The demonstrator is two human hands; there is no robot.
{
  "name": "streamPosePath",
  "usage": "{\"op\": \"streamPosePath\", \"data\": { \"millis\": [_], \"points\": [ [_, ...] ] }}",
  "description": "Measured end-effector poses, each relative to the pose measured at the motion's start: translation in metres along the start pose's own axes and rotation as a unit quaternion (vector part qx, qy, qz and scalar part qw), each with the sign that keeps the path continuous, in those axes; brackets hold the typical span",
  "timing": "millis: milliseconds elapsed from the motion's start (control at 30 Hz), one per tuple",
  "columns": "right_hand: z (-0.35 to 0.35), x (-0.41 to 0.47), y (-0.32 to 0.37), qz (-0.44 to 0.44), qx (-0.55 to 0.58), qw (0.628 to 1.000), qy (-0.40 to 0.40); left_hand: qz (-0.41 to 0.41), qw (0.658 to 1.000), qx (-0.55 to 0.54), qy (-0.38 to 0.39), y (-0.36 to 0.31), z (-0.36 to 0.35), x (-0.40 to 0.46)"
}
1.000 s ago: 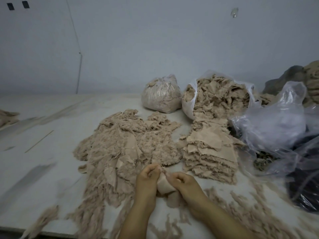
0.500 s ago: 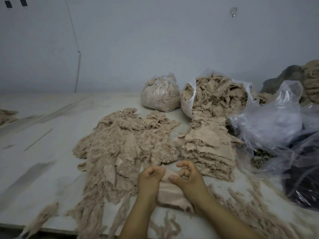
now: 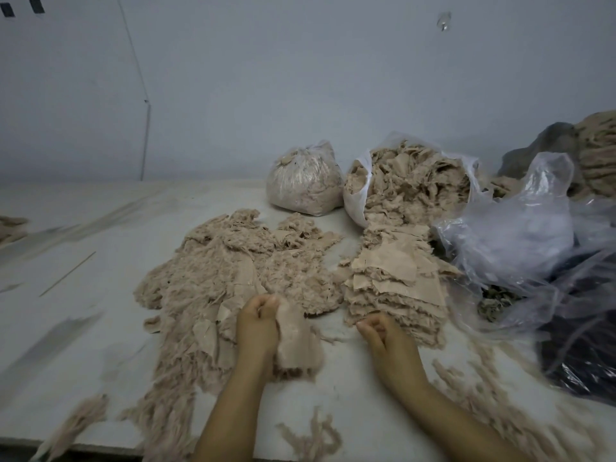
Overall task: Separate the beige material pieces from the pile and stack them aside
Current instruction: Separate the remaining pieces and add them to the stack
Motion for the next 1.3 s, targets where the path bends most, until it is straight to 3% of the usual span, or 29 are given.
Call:
{"op": "streamPosePath", "data": {
  "millis": [67, 100, 200, 300, 533, 633, 700, 733, 767, 800, 867, 900, 967, 1033, 1067, 1133, 1233, 1300],
  "points": [
    [-0.002, 0.001, 0.008, 0.002, -0.044, 0.998, 0.044, -0.031, 0.998, 0.004, 0.053, -0.011, -0.003, -0.002],
    [-0.007, 0.000, 0.016, 0.001, -0.009, 0.998, 0.067, -0.040, 0.995, -0.002, 0.088, -0.016, -0.009, -0.007],
    [-0.029, -0.003, 0.037, -0.079, 0.223, 0.963, 0.126, -0.059, 0.988, -0.018, 0.141, -0.021, -0.025, -0.020],
    [-0.034, -0.002, 0.040, -0.090, 0.317, 0.940, 0.086, -0.068, 0.992, 0.014, 0.102, -0.014, -0.022, -0.018],
    [-0.008, 0.037, 0.056, -0.044, 0.272, 0.960, -0.044, -0.067, 0.982, 0.176, -0.008, 0.017, -0.008, -0.005],
    [0.031, 0.083, 0.078, 0.000, 0.196, 0.977, -0.082, -0.115, 0.943, 0.312, -0.005, 0.026, -0.003, -0.002],
    [0.054, 0.108, 0.085, -0.002, -0.002, 0.996, -0.089, -0.134, 0.899, 0.417, 0.016, 0.027, -0.005, -0.004],
    [0.060, 0.114, 0.084, -0.018, -0.136, 0.987, -0.087, -0.127, 0.881, 0.454, 0.034, 0.028, -0.007, -0.005],
    [0.061, 0.115, 0.082, -0.011, -0.222, 0.971, -0.093, -0.126, 0.870, 0.474, 0.055, 0.029, -0.008, -0.006],
    [0.056, 0.110, 0.082, 0.023, -0.236, 0.966, -0.100, -0.126, 0.867, 0.476, 0.080, 0.029, -0.008, -0.007],
    [0.032, 0.090, 0.076, 0.089, -0.151, 0.983, -0.049, -0.120, 0.880, 0.437, 0.144, 0.030, -0.008, -0.008],
    [0.013, 0.078, 0.069, 0.078, -0.118, 0.990, 0.020, -0.110, 0.888, 0.403, 0.192, 0.028, -0.007, -0.009],
    [-0.026, 0.053, 0.046, -0.009, -0.100, 0.982, 0.159, -0.105, 0.879, 0.354, 0.301, 0.025, -0.005, -0.011],
    [-0.049, 0.034, 0.025, -0.088, -0.139, 0.966, 0.200, -0.114, 0.854, 0.342, 0.375, 0.025, -0.001, -0.013],
    [-0.055, 0.029, 0.017, -0.093, -0.177, 0.960, 0.196, -0.108, 0.854, 0.338, 0.380, 0.025, 0.000, -0.012],
    [-0.060, 0.023, 0.012, -0.049, -0.215, 0.959, 0.180, -0.087, 0.889, 0.315, 0.321, 0.028, 0.003, -0.010],
    [-0.061, 0.020, 0.014, 0.019, -0.096, 0.982, 0.161, -0.038, 0.933, 0.301, 0.192, 0.028, 0.000, -0.008],
    [-0.058, 0.019, 0.016, 0.060, -0.025, 0.989, 0.135, 0.006, 0.969, 0.185, 0.165, 0.025, -0.006, -0.010]
  ]
}}
Point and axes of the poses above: each hand's wrist, its own x-axis towards the middle knuckle, its own z-axis out of the back of the hand, y = z × x, the point moved 2 cm from there along x, towards the middle knuckle, and after that the axes turned 14 degrees about x, right-handed, at the moved point
